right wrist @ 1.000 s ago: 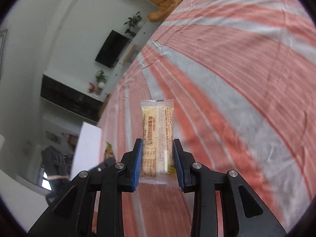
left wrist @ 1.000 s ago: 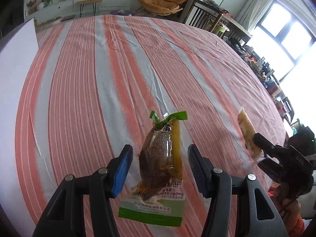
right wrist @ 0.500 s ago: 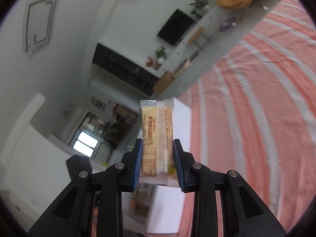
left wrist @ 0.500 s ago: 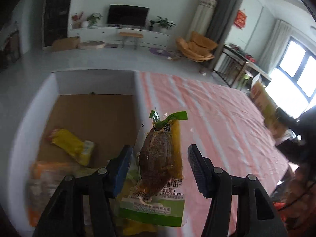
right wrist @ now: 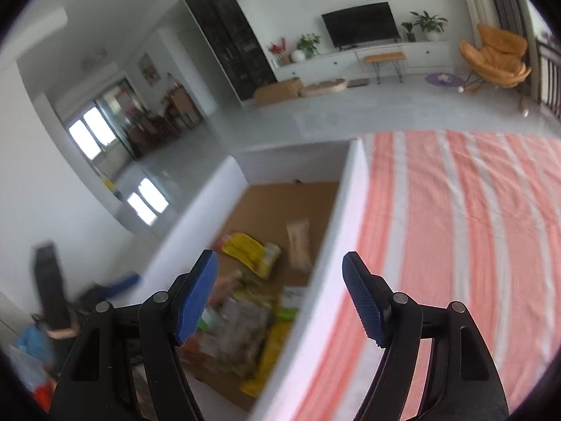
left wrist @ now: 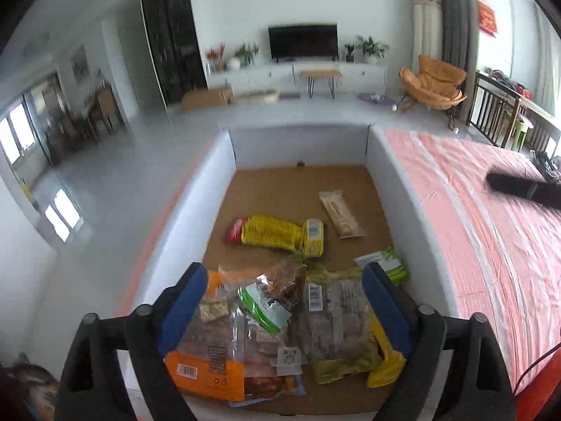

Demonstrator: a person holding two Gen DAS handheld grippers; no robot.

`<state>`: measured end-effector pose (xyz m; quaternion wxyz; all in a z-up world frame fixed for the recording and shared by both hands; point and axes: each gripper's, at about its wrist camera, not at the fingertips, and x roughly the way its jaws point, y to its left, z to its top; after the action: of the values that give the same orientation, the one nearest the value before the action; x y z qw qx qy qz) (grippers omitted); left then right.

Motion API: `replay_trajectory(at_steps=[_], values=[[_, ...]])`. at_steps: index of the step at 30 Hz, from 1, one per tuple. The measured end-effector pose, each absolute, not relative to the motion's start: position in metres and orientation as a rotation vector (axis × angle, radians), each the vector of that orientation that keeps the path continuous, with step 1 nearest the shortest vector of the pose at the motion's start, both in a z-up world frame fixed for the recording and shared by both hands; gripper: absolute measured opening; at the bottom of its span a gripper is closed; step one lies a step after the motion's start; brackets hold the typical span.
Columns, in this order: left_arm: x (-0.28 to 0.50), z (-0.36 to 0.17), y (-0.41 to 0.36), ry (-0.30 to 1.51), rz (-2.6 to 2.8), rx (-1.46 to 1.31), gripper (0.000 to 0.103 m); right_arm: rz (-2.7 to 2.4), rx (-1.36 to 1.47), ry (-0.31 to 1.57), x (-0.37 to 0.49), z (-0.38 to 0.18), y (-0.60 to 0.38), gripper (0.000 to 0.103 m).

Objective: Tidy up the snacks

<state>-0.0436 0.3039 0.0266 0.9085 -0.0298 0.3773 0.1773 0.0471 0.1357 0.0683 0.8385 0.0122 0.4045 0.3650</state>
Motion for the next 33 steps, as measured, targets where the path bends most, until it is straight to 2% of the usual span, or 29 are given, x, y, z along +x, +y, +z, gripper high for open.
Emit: replay_trajectory(at_steps=[1,5,10,17,33], values=[[-0.043,0.029,0.303,0.769,0.391,-0.062,0.102,0.751,-0.012,0.865,0.049,0.067,0.132,0.077],[-0.059,0.038,0.301,0.702,0.506,-0.13,0.103,0.678,-0.108,0.9,0.024,0.066,0.124,0.078],[-0.064,0.037,0.309,0.784,0.528,-0.176,0.103,0.64,-0.147,0.966,-0.003,0.062,0.127,0.078],[-0.072,0.033,0.312,0.828,0.616,-0.098,0.103,0.63,-0.275,0.901,-0.032,0.067,0.147,0.078],[-0.082,0.038,0.32,0.818,0.626,-0.111,0.103,0.637,-0.322,0.899,-0.04,0.069,0.167,0.078]])
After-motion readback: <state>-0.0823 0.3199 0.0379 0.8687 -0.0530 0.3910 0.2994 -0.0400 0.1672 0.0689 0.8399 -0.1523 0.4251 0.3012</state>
